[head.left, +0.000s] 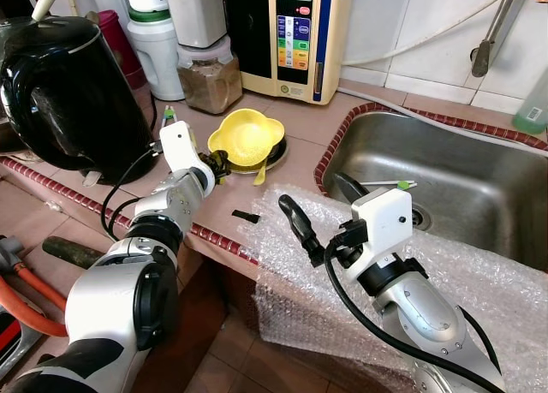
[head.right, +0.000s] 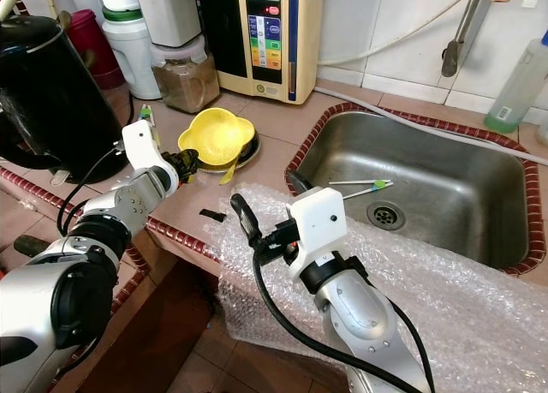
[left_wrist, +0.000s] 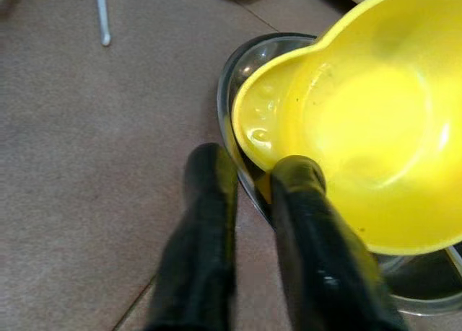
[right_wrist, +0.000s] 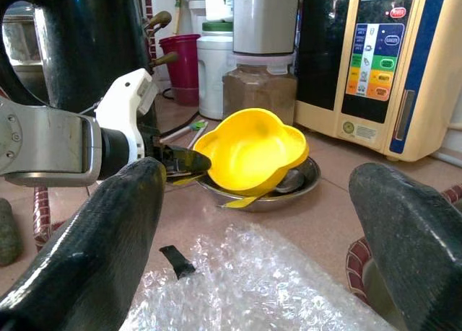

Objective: Kitchen organization

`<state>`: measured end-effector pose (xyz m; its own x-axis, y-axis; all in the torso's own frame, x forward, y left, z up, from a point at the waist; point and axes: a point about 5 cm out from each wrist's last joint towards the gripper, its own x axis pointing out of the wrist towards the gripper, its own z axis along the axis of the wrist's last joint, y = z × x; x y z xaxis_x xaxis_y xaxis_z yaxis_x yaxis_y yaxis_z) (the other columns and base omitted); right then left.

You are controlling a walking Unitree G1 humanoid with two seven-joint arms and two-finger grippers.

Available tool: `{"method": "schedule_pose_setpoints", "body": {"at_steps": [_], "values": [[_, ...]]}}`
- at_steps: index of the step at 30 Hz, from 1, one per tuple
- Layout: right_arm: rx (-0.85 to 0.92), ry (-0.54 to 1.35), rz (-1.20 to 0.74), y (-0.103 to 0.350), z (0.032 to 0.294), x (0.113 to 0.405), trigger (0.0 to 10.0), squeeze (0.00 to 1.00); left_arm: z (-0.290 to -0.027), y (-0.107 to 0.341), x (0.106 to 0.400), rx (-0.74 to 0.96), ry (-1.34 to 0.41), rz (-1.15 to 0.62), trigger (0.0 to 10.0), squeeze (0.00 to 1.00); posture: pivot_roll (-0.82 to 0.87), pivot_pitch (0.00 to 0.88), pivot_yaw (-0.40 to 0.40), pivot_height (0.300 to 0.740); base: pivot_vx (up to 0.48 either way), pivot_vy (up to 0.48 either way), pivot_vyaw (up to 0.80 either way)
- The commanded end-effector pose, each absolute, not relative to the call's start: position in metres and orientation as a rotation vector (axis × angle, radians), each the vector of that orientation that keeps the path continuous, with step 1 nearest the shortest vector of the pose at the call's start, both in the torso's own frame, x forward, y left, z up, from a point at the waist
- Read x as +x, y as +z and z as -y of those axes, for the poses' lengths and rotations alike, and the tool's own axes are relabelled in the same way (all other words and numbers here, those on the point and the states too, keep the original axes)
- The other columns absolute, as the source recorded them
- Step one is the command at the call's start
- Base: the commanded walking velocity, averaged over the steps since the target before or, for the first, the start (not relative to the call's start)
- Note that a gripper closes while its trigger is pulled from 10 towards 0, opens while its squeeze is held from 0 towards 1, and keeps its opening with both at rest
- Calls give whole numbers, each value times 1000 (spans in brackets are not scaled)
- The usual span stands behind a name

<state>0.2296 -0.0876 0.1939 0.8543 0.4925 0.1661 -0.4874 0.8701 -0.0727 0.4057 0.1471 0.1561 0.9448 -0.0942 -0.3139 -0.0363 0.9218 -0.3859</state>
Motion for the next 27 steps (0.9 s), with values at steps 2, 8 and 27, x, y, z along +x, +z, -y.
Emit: {"method": "schedule_pose_setpoints", "body": {"at_steps": [2, 8, 27], "values": [[-30, 521, 187, 194, 86, 231, 10000, 0, -153, 158, 406, -385, -36, -313, 0, 0, -83, 64, 103, 740, 0, 0, 0], [-33, 516, 188, 194, 87, 234, 10000, 0, -151, 162, 407, -416, -51, -265, 0, 0, -81, 60, 97, 740, 0, 0, 0], [-42, 507, 192, 192, 87, 238, 10000, 0, -149, 179, 410, -500, -115, -90, 0, 0, -77, 54, 87, 740, 0, 0, 0]]}}
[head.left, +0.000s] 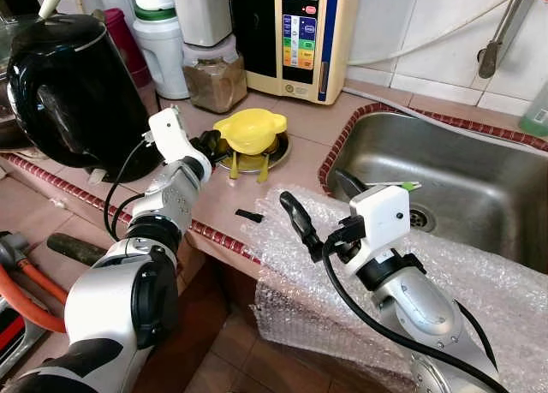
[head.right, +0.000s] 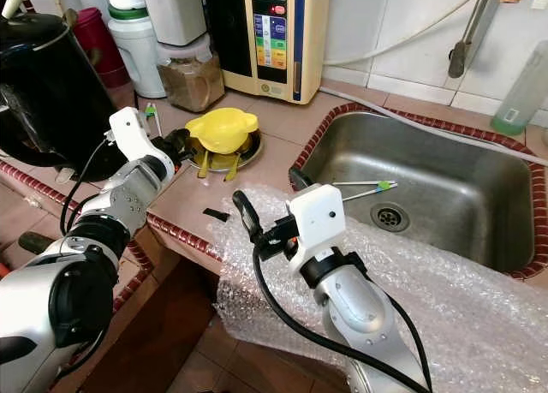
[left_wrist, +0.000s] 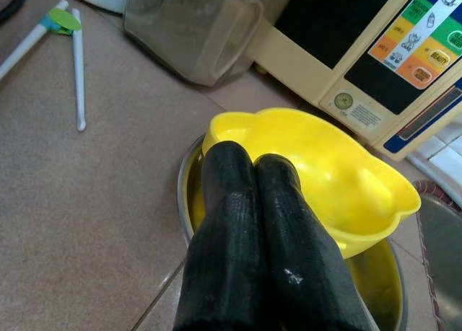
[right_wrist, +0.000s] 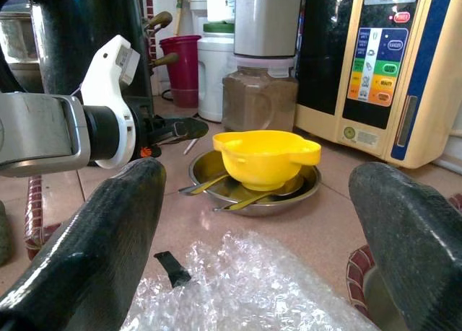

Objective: Kitchen organization

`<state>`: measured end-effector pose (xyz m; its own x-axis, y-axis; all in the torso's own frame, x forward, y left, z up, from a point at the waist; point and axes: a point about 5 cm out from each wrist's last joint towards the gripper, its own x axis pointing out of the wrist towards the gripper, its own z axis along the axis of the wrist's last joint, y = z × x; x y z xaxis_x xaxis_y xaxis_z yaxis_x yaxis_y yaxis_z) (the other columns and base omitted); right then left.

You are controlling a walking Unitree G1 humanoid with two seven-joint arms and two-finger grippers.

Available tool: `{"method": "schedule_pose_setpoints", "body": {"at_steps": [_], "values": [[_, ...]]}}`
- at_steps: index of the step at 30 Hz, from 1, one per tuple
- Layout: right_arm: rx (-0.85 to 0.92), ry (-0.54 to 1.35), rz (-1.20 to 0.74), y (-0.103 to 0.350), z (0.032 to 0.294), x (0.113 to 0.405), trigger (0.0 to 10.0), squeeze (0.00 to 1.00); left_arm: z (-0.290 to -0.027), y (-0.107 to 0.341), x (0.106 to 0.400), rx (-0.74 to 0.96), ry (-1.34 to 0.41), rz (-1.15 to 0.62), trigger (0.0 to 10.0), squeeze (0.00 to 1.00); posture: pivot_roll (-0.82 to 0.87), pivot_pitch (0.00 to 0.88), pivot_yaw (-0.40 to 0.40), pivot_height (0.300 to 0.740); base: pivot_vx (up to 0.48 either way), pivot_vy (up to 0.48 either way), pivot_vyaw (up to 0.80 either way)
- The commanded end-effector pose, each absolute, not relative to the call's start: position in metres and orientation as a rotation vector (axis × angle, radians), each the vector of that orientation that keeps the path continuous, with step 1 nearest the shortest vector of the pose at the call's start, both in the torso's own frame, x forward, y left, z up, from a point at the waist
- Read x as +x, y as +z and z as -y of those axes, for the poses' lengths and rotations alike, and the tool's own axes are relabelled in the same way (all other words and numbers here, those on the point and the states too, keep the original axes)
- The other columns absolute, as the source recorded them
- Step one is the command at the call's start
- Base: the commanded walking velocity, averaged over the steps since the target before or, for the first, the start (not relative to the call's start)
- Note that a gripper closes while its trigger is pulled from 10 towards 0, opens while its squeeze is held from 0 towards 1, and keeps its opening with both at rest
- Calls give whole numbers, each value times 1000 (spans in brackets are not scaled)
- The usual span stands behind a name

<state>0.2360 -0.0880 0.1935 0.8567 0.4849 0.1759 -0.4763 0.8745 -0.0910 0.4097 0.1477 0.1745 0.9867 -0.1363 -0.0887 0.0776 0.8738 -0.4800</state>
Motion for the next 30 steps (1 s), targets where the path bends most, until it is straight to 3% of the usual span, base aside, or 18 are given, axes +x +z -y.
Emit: {"method": "schedule_pose_setpoints", "body": {"at_steps": [1, 5, 6, 7, 20, 30], "values": [[-43, 507, 192, 192, 87, 238, 10000, 0, -149, 179, 410, -503, -116, -84, 0, 0, -77, 54, 87, 740, 0, 0, 0], [-44, 503, 194, 192, 88, 239, 10000, 0, -150, 180, 410, -508, -112, -62, 0, 0, -78, 53, 89, 740, 0, 0, 0], [-45, 501, 194, 192, 88, 239, 10000, 0, -150, 183, 411, -504, -117, -42, 3569, 0, -79, 53, 89, 740, 0, 0, 0], [-47, 499, 194, 192, 88, 240, 10000, 0, -149, 187, 411, -545, -138, -16, 10000, 1000, -78, 51, 89, 740, 0, 0, 0], [-55, 494, 202, 192, 89, 241, 10000, 0, -137, 180, 413, -669, -69, -143, 10000, 1000, -75, 48, 83, 740, 0, 0, 0], [-68, 500, 199, 192, 87, 238, 10000, 0, -111, 181, 413, -707, -124, -205, 10000, 1000, -92, 56, 90, 740, 0, 0, 0]]}}
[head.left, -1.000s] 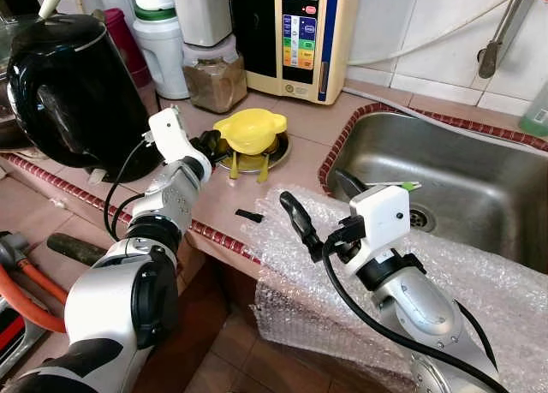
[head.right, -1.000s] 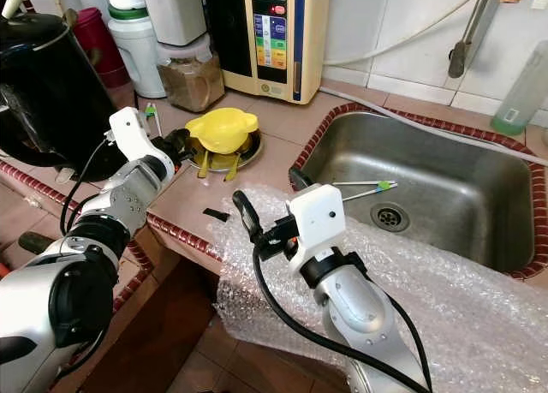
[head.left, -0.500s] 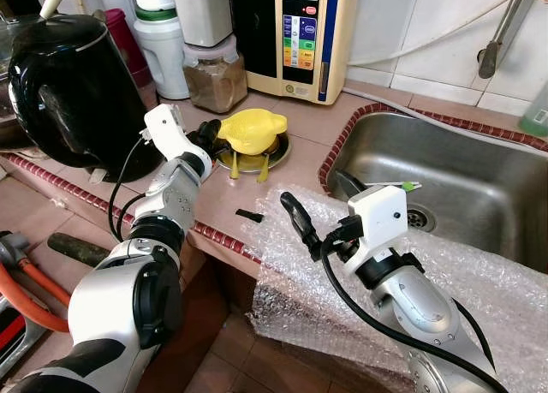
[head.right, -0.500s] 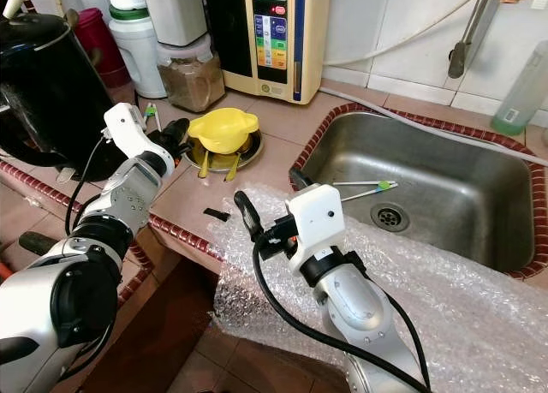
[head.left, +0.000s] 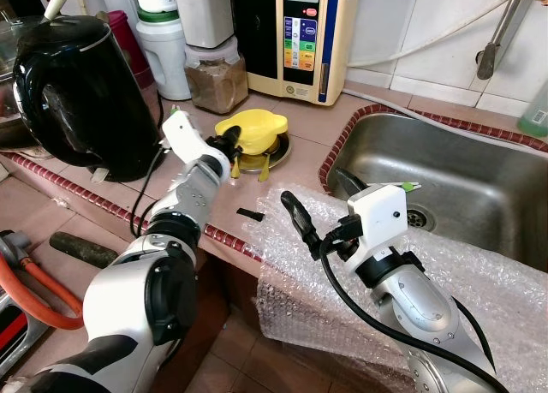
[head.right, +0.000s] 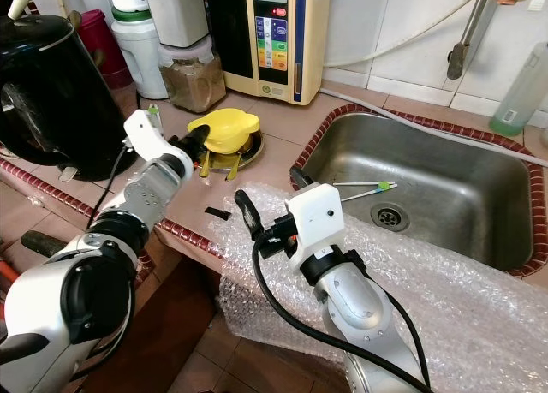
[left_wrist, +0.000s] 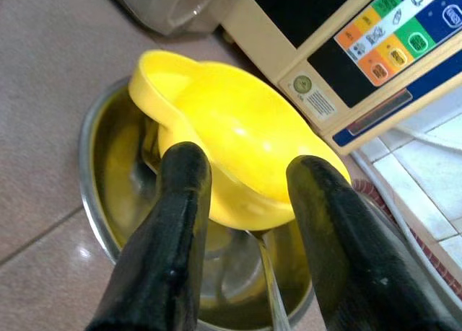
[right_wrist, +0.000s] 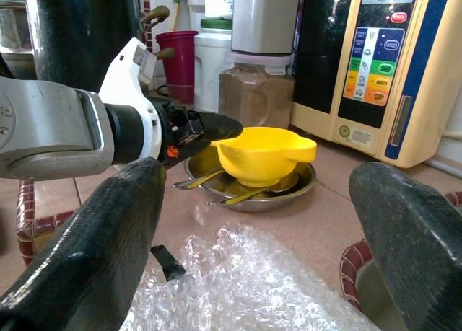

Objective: Kitchen organization

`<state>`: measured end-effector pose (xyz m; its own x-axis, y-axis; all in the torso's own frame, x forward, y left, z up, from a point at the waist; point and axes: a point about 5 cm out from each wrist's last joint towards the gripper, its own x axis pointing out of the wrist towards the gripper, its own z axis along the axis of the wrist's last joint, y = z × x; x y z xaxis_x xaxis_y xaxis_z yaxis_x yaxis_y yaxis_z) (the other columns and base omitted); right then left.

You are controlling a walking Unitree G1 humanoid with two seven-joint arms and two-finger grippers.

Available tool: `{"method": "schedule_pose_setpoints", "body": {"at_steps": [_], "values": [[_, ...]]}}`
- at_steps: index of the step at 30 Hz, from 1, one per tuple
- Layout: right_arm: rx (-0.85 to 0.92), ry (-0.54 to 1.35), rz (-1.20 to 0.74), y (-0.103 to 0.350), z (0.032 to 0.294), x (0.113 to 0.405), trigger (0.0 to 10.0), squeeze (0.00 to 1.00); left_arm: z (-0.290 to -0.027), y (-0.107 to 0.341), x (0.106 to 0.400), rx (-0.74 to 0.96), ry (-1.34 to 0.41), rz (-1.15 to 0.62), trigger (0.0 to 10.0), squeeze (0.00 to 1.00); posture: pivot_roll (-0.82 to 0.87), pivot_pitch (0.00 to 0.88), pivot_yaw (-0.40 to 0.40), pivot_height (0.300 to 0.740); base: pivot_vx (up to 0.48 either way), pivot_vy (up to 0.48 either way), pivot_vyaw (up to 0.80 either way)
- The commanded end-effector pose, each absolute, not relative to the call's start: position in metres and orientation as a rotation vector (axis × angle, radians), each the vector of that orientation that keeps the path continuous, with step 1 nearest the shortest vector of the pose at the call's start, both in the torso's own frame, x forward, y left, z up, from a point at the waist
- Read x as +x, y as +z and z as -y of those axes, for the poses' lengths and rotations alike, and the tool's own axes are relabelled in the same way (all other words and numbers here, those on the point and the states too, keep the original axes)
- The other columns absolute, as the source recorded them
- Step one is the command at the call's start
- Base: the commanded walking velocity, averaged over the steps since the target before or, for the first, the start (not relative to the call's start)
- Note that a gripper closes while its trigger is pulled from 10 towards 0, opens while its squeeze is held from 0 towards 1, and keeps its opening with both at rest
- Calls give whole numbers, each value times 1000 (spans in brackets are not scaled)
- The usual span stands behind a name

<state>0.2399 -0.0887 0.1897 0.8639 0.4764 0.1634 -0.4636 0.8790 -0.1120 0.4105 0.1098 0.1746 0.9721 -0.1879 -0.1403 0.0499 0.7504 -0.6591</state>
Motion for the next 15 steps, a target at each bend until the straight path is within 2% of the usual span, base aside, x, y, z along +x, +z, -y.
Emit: {"method": "schedule_pose_setpoints", "body": {"at_steps": [1, 13, 14, 15], "values": [[-69, 498, 198, 191, 87, 238, 10000, 0, -110, 180, 412, -709, -121, -212, 10000, 1000, -92, 56, 90, 740, 0, 0, 0], [-70, 473, 189, 189, 88, 233, 10000, 0, -115, 170, 411, -793, -9, -303, 10000, 1000, -115, 73, 108, 740, 0, 0, 0], [-70, 473, 188, 189, 88, 233, 10000, 0, -115, 170, 411, -803, -7, -302, 10000, 761, -115, 73, 108, 740, 0, 0, 0], [-70, 473, 187, 189, 88, 233, 10000, 0, -116, 169, 411, -815, 1, -304, 10000, 0, -115, 73, 108, 740, 0, 0, 0]]}}
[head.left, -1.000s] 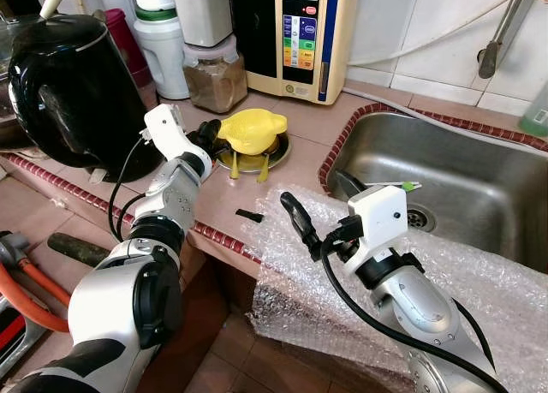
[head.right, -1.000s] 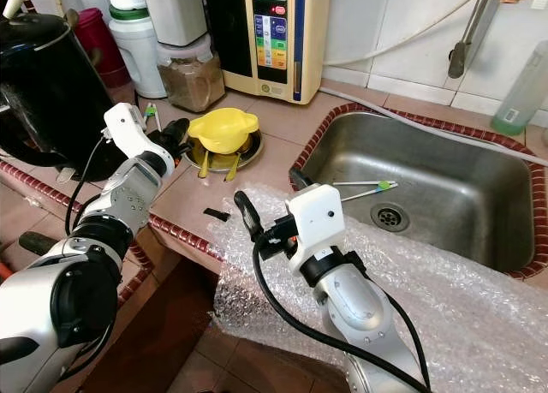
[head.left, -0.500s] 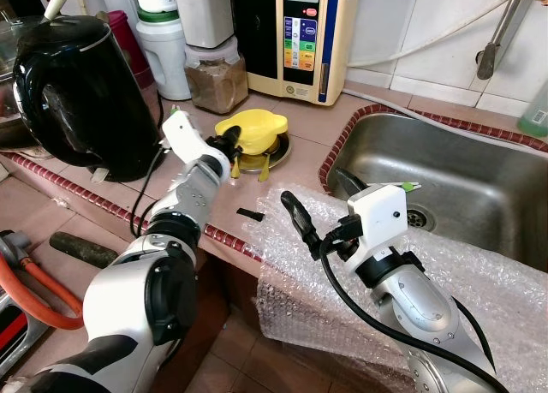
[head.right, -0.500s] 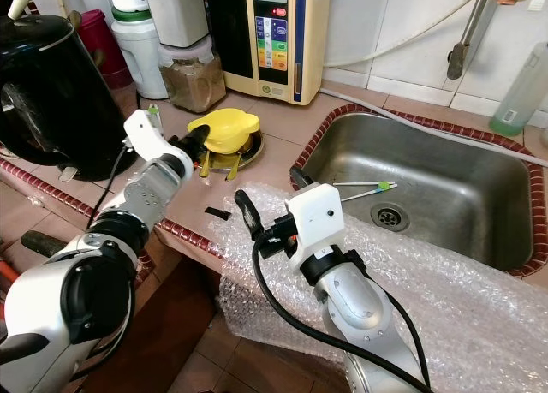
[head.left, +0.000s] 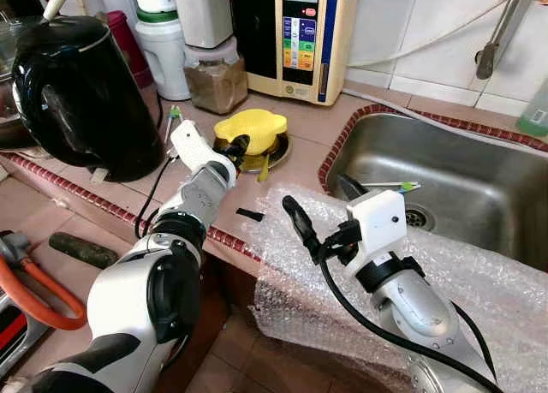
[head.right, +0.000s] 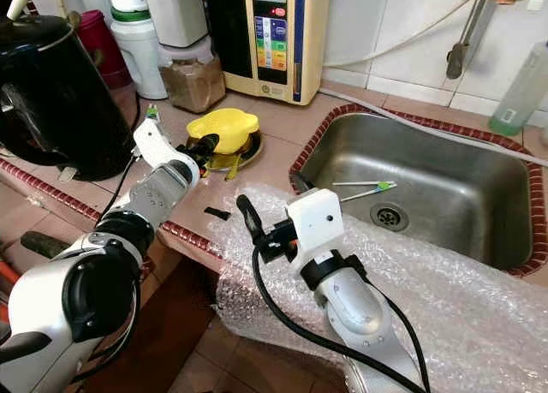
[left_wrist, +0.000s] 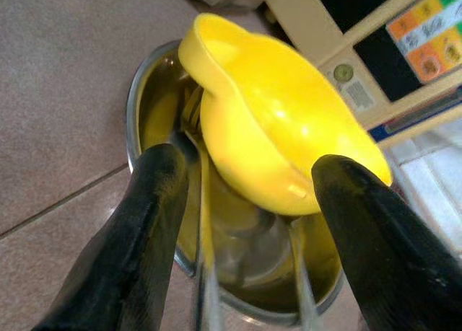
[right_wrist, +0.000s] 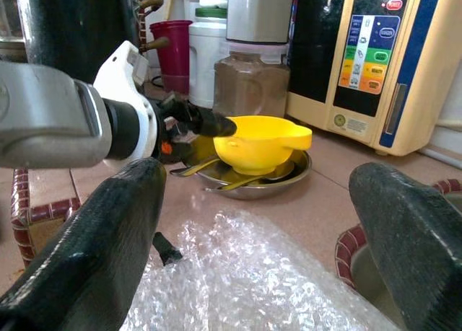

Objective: Kitchen organization

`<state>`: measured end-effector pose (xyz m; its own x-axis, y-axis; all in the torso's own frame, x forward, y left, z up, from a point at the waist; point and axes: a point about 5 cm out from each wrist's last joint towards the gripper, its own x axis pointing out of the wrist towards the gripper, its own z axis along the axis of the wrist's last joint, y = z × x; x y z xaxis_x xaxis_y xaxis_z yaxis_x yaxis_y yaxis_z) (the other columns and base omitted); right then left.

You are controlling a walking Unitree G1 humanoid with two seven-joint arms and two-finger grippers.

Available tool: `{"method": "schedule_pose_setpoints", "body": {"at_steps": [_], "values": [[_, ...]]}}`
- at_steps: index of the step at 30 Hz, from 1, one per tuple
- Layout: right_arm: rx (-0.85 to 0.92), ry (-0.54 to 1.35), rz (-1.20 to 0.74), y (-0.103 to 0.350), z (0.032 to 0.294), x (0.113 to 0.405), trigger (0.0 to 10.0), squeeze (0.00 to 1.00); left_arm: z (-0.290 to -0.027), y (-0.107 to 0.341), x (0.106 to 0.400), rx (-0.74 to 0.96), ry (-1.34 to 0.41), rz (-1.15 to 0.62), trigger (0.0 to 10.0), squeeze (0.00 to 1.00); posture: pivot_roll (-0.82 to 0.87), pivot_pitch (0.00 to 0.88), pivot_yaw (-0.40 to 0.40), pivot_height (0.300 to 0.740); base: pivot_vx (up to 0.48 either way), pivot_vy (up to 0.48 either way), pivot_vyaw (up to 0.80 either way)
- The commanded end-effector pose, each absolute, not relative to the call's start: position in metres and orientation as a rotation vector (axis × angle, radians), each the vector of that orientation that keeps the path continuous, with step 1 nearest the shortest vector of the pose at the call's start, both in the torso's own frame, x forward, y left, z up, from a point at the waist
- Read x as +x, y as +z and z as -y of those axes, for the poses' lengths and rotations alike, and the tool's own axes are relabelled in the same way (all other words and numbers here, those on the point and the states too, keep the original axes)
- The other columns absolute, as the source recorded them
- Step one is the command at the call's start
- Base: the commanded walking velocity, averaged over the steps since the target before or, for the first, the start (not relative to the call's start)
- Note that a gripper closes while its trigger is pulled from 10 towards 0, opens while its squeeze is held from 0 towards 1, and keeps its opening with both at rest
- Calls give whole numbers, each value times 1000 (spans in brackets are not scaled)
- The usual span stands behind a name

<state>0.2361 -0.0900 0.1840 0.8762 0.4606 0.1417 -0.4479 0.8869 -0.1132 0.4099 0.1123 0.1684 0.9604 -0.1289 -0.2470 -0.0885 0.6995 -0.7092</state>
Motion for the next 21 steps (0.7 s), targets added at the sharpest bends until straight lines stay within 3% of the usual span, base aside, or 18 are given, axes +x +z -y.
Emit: {"method": "schedule_pose_setpoints", "body": {"at_steps": [1, 11, 12, 13, 14, 21], "values": [[-70, 473, 187, 188, 88, 233, 10000, 0, -117, 169, 411, -823, 6, -306, 10000, 0, -115, 73, 108, 740, 0, 0, 0], [-75, 475, 181, 187, 88, 233, 10000, 0, -132, 165, 410, -893, 49, -319, 10000, 0, -117, 74, 103, 740, 0, 0, 0], [-75, 475, 181, 187, 88, 233, 10000, 0, -132, 164, 410, -890, 46, -327, 3843, 0, -117, 74, 103, 740, 0, 0, 0], [-76, 475, 181, 187, 88, 233, 10000, 0, -131, 163, 409, -889, 42, -331, 3843, 0, -117, 74, 103, 740, 0, 0, 0], [-76, 475, 180, 187, 88, 233, 10000, 0, -131, 161, 408, -877, 40, -344, 0, 0, -117, 74, 103, 740, 0, 0, 0], [-80, 475, 180, 187, 88, 233, 10000, 0, -139, 149, 404, -784, 54, -388, 0, 0, -116, 72, 105, 740, 0, 0, 0]]}}
